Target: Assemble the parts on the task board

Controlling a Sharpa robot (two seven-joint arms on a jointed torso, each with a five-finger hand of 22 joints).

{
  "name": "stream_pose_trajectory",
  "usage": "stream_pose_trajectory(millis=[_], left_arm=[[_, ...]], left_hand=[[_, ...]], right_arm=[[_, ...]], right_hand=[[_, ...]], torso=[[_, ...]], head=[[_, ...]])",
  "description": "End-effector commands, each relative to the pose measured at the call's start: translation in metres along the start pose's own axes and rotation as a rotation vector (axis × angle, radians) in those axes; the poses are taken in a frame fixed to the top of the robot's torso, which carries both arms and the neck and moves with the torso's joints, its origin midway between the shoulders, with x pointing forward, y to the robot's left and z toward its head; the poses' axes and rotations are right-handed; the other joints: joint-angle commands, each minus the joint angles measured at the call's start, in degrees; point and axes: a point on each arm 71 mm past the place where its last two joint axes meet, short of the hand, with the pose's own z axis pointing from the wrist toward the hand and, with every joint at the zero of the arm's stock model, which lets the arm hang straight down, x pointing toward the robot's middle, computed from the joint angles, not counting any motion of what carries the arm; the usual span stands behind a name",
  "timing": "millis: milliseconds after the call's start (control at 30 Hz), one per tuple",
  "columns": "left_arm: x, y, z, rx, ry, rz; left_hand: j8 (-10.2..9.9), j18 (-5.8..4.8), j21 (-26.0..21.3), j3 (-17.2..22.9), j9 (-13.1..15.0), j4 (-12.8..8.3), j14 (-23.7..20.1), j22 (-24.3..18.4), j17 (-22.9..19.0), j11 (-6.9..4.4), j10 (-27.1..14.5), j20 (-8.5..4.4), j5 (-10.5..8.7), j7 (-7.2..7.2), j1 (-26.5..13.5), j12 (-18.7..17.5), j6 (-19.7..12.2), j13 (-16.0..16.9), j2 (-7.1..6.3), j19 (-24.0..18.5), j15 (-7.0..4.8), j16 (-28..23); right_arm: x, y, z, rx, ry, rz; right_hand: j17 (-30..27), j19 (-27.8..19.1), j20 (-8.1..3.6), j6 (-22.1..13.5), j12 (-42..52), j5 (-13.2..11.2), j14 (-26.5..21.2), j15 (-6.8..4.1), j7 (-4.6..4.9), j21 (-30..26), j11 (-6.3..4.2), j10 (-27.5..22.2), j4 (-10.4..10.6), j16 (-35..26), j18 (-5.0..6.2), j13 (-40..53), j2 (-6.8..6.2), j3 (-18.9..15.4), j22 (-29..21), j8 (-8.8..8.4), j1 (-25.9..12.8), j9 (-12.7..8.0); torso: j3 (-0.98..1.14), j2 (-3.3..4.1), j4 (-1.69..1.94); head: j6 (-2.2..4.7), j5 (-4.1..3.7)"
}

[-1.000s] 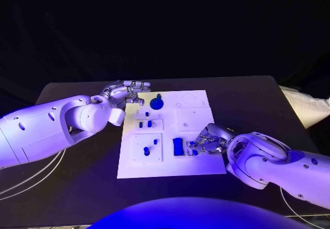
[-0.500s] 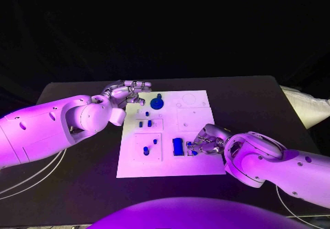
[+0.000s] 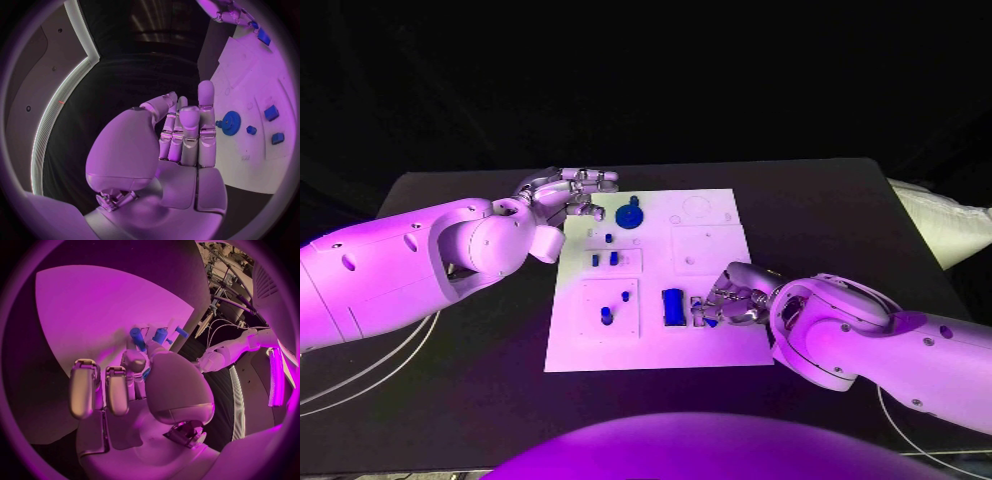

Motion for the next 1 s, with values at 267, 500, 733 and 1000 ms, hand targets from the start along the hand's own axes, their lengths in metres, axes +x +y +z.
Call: stream_pose_trajectory(millis=[267, 500, 733, 1000], left_arm=[[0.0025, -0.0006, 0.0002, 0.005, 0.021, -0.001], [0.0026, -0.0006, 0.0003, 0.005, 0.021, -0.001], [0.0025, -0.0006, 0.0003, 0.004, 0.021, -0.001], [0.0027, -0.0005, 0.0002, 0.003, 0.022, -0.001]], left_hand=[[0.3, 1.0, -0.22, -0.02, 0.01, -0.37, -0.47, -0.1, -0.05, -0.1, -0.36, 0.12, 0.27, 0.08, -0.11, 0.15, -0.24, 0.07, 0.38, -0.34, -0.06, 0.01], [0.3, 1.0, -0.22, -0.02, 0.01, -0.37, -0.47, -0.1, -0.05, -0.1, -0.36, 0.12, 0.27, 0.08, -0.11, 0.15, -0.24, 0.07, 0.38, -0.34, -0.06, 0.01], [0.36, 0.99, -0.24, -0.03, 0.01, -0.32, -0.48, -0.11, -0.07, -0.09, -0.42, 0.13, 0.28, 0.08, -0.22, 0.26, -0.26, 0.08, 0.47, -0.34, -0.05, 0.05], [0.37, 1.0, -0.25, 0.0, 0.02, -0.34, -0.51, -0.11, -0.13, -0.1, -0.44, 0.13, 0.29, 0.07, -0.2, 0.29, -0.26, 0.08, 0.5, -0.34, -0.05, 0.03]], right_arm=[[0.005, 0.0032, -0.0015, -0.014, 0.024, -0.031], [0.0043, 0.0047, -0.0019, -0.022, 0.01, -0.034], [0.0032, 0.0035, -0.0009, -0.021, -0.001, -0.048], [0.002, 0.0028, 0.0002, -0.021, -0.014, -0.053]], right_hand=[[8.71, 0.61, -0.22, 1.57, 3.97, 2.9, 4.57, -0.22, -0.54, 0.73, -0.58, 1.78, 0.0, 0.85, -1.3, 2.74, 2.68, -1.84, 1.15, 0.78, -2.57, 0.62], [9.51, 0.92, -0.39, 2.12, 5.25, 2.99, 4.72, -0.44, -0.87, 1.18, -0.86, 2.42, -0.21, 1.4, -1.44, 3.74, 4.41, -1.83, 1.81, 1.08, -2.32, 0.86], [9.7, 0.99, -0.7, 1.89, 5.34, -1.86, 4.72, -0.71, -1.11, 1.29, -1.13, 2.61, -3.95, 1.52, -1.47, 4.28, 5.58, 0.55, 2.0, 1.02, 3.08, 1.08], [9.76, 1.0, -0.78, 1.56, 4.97, -4.76, 4.72, -0.8, -1.18, 1.33, -1.23, 2.53, -7.47, 1.55, -1.5, 4.38, 5.48, 3.41, 2.09, 0.93, 6.75, 1.21]], torso=[[-0.01, 0.0, 0.01], [-0.01, -0.01, 0.03], [-0.02, 0.02, 0.04], [0.0, 0.03, 0.02]], head=[[0.02, 0.06], [0.07, 0.06], [0.11, 0.06], [0.06, 0.12]])
